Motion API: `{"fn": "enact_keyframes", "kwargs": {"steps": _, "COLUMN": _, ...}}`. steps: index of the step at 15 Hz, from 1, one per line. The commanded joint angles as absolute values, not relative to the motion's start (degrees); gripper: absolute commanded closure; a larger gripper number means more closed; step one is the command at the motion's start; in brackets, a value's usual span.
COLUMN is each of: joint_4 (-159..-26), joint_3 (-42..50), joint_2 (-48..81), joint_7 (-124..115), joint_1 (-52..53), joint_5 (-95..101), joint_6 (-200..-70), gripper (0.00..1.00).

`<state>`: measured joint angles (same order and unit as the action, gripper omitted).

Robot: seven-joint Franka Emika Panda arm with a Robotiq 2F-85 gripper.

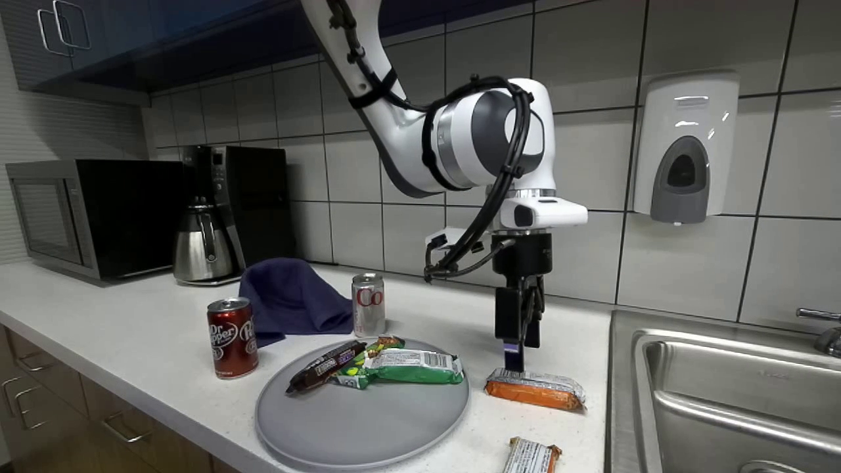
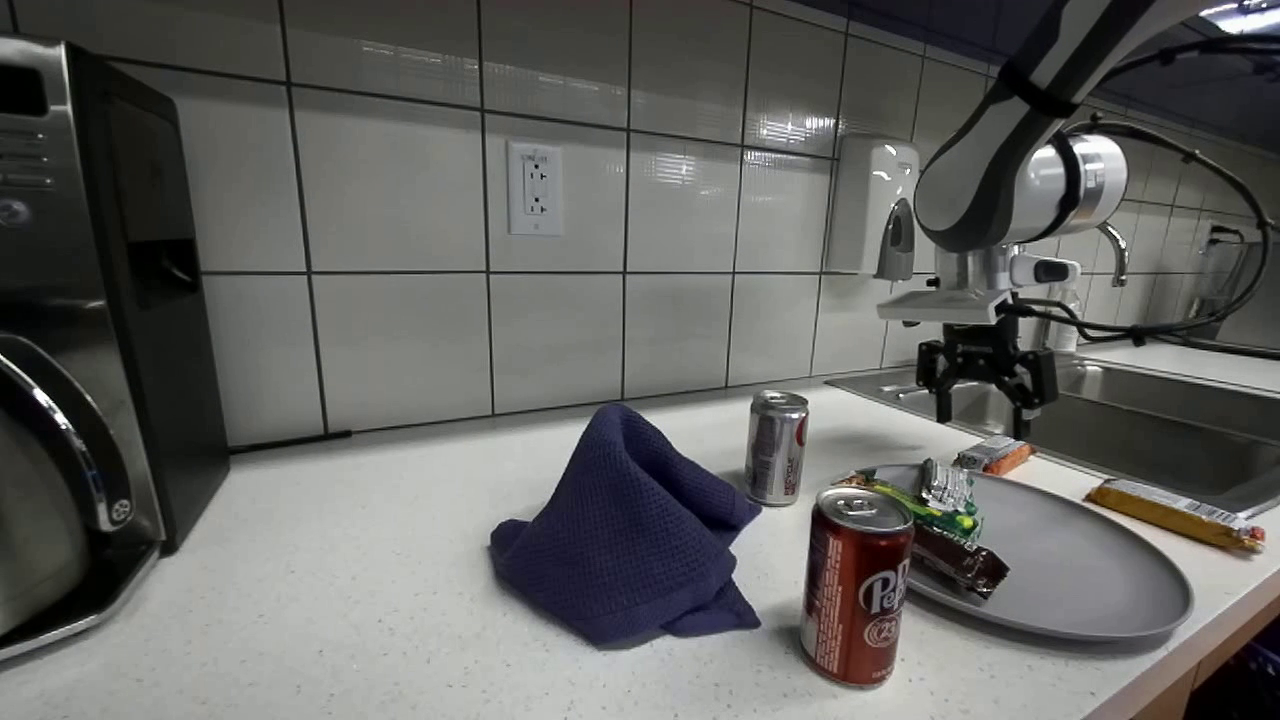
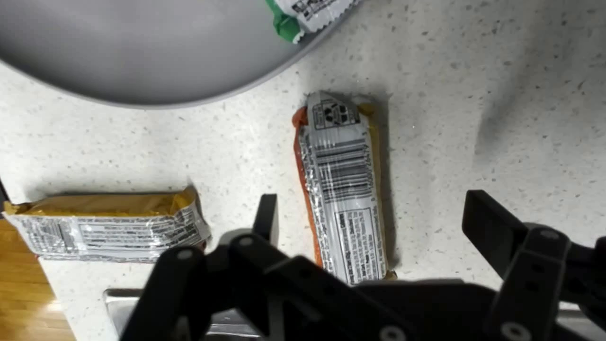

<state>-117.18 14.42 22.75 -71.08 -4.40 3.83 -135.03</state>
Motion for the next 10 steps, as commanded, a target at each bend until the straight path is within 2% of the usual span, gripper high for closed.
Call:
{"fn": "enact_keyframes", "kwargs": {"steps": 1, "joint_4": -118.41, "joint_3": 14.63, "joint_2": 22.20, "joint_7": -68.81, "joint_1": -5.40, "joint_5": 3.54, "joint_6": -136.12, "gripper": 0.00}}
{"fn": "enact_keyframes", "kwargs": {"steps": 10, "joint_4": -118.49, "joint_3": 15.30, "joint_2": 25.00, "joint_7": -69.70, "joint_1": -5.25, "joint_5": 3.42, "joint_6": -138.76, "gripper": 0.00}}
